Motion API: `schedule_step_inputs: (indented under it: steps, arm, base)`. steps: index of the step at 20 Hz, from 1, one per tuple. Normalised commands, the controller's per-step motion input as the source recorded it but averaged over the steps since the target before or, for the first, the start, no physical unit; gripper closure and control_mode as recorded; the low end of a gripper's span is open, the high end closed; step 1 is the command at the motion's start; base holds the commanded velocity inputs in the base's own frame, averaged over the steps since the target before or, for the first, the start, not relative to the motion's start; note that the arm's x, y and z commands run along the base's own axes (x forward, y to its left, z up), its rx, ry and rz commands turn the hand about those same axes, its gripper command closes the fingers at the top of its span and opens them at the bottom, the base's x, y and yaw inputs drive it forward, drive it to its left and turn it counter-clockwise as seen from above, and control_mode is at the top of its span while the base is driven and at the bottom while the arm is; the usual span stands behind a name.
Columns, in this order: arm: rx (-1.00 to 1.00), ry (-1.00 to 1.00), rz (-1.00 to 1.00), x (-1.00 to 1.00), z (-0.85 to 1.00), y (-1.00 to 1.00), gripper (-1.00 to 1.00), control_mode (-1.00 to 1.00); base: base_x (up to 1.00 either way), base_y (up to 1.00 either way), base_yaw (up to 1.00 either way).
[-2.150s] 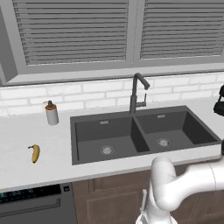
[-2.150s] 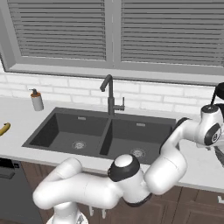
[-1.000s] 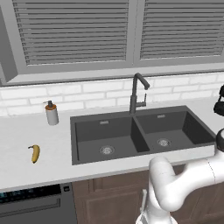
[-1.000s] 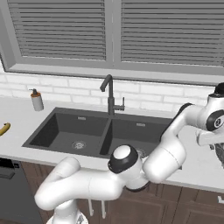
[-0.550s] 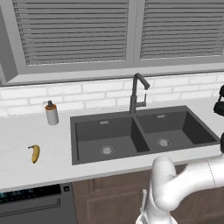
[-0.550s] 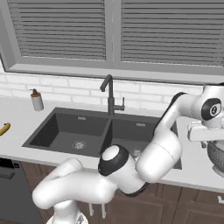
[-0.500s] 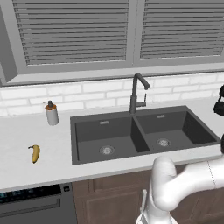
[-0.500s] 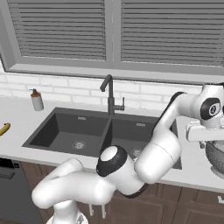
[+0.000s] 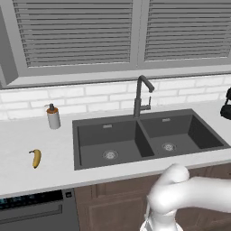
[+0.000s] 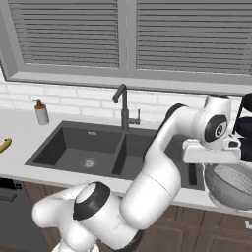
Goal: Put the colander in the sink, put the banana in the colander, and turn on the sink faucet and pour water over the colander.
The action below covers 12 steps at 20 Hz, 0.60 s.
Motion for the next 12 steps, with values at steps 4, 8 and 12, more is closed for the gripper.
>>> schedule_step_inputs:
  steps: [4,8,12]
  arm:
    - [-0.15,-0.22,0.23,-0.29,0.34,1.0,1.0,-1.0]
    - [-0.21,-0.19,0.34,-0.19,0.48,1.0,1.0,-1.0]
    - [-0.21,-0.03,0.37,-0.18,0.46,1.0,1.0,-1.0]
  base:
    - [0.0,0.0,0.0]
    - [0.0,0.0,0.0]
    - [0.0,0.0,0.0]
